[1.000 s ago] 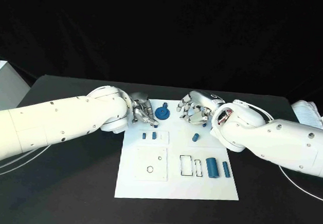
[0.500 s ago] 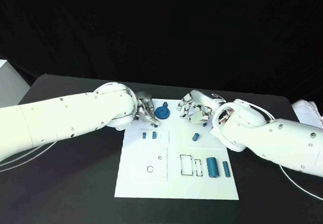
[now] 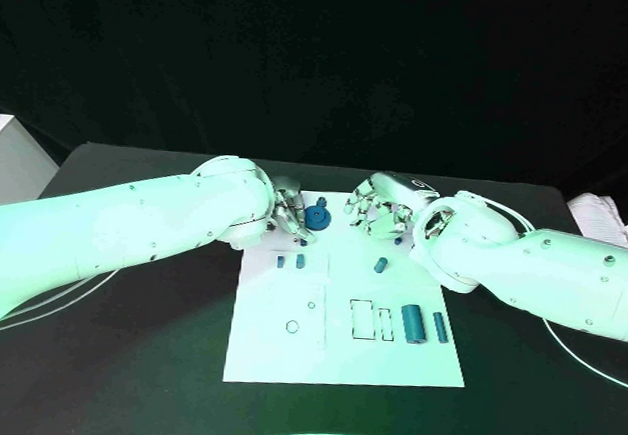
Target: Assemble the parts on the task board
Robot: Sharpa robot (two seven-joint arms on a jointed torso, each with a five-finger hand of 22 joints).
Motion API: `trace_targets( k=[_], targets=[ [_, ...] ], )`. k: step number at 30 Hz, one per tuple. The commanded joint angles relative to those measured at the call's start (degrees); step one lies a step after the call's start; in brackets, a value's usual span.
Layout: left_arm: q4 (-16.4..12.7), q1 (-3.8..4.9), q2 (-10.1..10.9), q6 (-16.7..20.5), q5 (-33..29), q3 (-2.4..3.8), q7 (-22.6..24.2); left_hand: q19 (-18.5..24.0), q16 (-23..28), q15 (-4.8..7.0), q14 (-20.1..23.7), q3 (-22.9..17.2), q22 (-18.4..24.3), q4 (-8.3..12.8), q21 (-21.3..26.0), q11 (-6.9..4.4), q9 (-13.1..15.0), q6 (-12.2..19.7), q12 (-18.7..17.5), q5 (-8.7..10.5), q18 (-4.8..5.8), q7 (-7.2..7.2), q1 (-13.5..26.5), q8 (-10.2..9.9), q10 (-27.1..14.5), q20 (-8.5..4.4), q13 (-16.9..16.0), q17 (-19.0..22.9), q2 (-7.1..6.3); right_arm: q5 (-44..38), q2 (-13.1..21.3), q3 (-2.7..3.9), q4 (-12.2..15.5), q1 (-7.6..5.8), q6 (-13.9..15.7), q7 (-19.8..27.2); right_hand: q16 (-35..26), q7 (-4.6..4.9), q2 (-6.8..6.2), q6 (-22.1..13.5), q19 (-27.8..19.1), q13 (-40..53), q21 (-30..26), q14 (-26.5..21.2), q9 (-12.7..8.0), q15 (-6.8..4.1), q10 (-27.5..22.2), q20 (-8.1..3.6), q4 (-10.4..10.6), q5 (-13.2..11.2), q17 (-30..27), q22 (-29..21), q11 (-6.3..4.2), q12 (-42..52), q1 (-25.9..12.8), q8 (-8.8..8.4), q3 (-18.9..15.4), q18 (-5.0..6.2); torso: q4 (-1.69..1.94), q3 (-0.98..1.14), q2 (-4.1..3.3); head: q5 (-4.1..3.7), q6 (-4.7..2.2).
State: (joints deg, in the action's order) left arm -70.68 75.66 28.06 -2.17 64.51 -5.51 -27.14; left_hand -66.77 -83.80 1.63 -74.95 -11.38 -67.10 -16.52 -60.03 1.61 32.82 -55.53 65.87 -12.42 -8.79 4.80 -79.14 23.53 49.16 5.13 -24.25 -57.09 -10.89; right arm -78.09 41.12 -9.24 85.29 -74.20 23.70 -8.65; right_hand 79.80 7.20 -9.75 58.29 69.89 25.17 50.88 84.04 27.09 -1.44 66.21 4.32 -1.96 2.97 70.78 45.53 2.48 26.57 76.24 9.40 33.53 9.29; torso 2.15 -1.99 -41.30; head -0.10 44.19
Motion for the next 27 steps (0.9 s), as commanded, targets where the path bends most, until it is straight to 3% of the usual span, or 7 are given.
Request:
trace_targets(
  k=[1,7,17,21,25,27],
  targets=[
    [0.21,0.09,-0.37,-2.23,-0.44,-0.08,-0.05,-0.67,-0.57,0.04,-0.87,0.51,-0.38,-0.03,-0.59,-0.41,0.09,-0.42,0.87,0.22,1.15,-0.14,-0.25,0.4,0.1,-0.18,-0.57,-1.42,0.54,-0.1,0.02,0.03,0.1,-0.02,0.08,0.06,-0.01,0.02,-0.56,0.2,-0.09,0.07,-0.22,2.05,-0.05,-0.32,-0.22,-0.09,0.09,0.11,-0.06,-0.02,-0.03,0.12,-0.21,-0.35,0.2,-0.46,-0.12,0.0,0.0,-0.01,0.07],
    [0.46,0.1,-0.56,-3.29,-0.36,-0.21,-0.43,-2.53,-2.0,0.63,-3.51,1.03,-2.28,-0.06,-3.02,-1.09,0.19,-1.39,4.02,0.23,1.68,-0.76,-0.69,1.29,1.15,-0.66,-3.19,-6.92,0.82,-0.06,0.16,0.03,0.11,-0.02,0.03,0.0,-0.01,0.02,-0.56,0.2,-0.09,0.07,-0.22,2.05,-0.05,-0.32,-0.22,-0.09,0.09,0.11,-0.06,-0.02,-0.03,0.12,-0.21,-0.35,0.2,-0.46,0.03,0.04,0.01,-0.16,0.17],
    [0.5,0.1,-0.61,-3.89,0.73,-0.25,-0.99,-4.39,-2.95,1.13,-5.66,1.75,-4.1,-0.1,-5.41,-1.6,0.3,-2.26,6.4,1.12,2.21,-1.22,-0.6,1.98,3.83,-1.1,-7.61,-11.29,0.61,0.01,0.28,0.03,0.11,-0.03,-0.01,0.0,-0.01,0.02,-0.51,0.23,-0.12,0.2,-0.27,2.04,-0.07,-0.31,-0.32,-0.07,0.18,0.09,-0.07,-0.02,-0.01,0.21,-0.31,-0.41,0.23,-0.46,0.04,-0.01,0.06,-0.25,0.25],
    [0.52,0.1,-0.59,-3.72,1.2,-0.26,-1.12,-4.52,-3.03,1.14,-5.81,2.6,-4.37,-0.13,-5.69,-1.56,0.22,-1.83,6.6,3.64,2.27,-1.06,-0.23,2.0,3.32,-1.24,-7.67,-11.74,0.73,0.08,0.3,0.03,0.1,-0.03,-0.01,0.05,-0.08,0.03,-0.52,0.24,-0.23,0.28,-0.48,2.01,-0.08,-0.29,-0.4,-0.06,0.26,0.07,-0.2,-0.22,0.0,0.27,-0.43,-0.46,0.22,-0.42,0.04,0.01,0.03,-0.24,0.19],
    [0.5,0.1,-0.53,-3.8,1.55,-0.26,-1.21,-4.55,-3.02,1.03,-5.93,4.61,-4.65,-0.19,-5.91,-1.38,0.22,-1.47,6.89,8.27,2.31,-0.88,0.77,2.27,3.06,-1.2,-8.15,-12.26,1.42,0.16,0.35,0.03,0.09,-0.03,-0.01,0.1,-0.13,0.03,-0.55,0.23,-0.28,0.32,-0.56,1.98,-0.09,-0.28,-0.45,-0.05,0.29,0.07,-0.29,-0.29,0.01,0.29,-0.47,-0.48,0.2,-0.41,0.02,0.0,0.02,-0.32,0.21],
    [0.45,0.1,-0.51,-3.92,1.61,-0.26,-1.18,-4.57,-3.01,1.01,-5.95,4.97,-4.71,-0.19,-5.96,-1.39,0.22,-1.45,6.96,8.72,2.32,-0.86,0.91,2.34,3.12,-1.19,-8.34,-12.34,1.57,0.19,0.38,0.03,0.08,-0.03,-0.03,0.11,-0.13,0.03,-0.55,0.23,-0.28,0.32,-0.56,1.98,-0.09,-0.28,-0.45,-0.05,0.29,0.07,-0.29,-0.29,0.01,0.29,-0.47,-0.48,0.2,-0.41,0.03,-0.01,0.0,-0.31,0.23]
  ],
)
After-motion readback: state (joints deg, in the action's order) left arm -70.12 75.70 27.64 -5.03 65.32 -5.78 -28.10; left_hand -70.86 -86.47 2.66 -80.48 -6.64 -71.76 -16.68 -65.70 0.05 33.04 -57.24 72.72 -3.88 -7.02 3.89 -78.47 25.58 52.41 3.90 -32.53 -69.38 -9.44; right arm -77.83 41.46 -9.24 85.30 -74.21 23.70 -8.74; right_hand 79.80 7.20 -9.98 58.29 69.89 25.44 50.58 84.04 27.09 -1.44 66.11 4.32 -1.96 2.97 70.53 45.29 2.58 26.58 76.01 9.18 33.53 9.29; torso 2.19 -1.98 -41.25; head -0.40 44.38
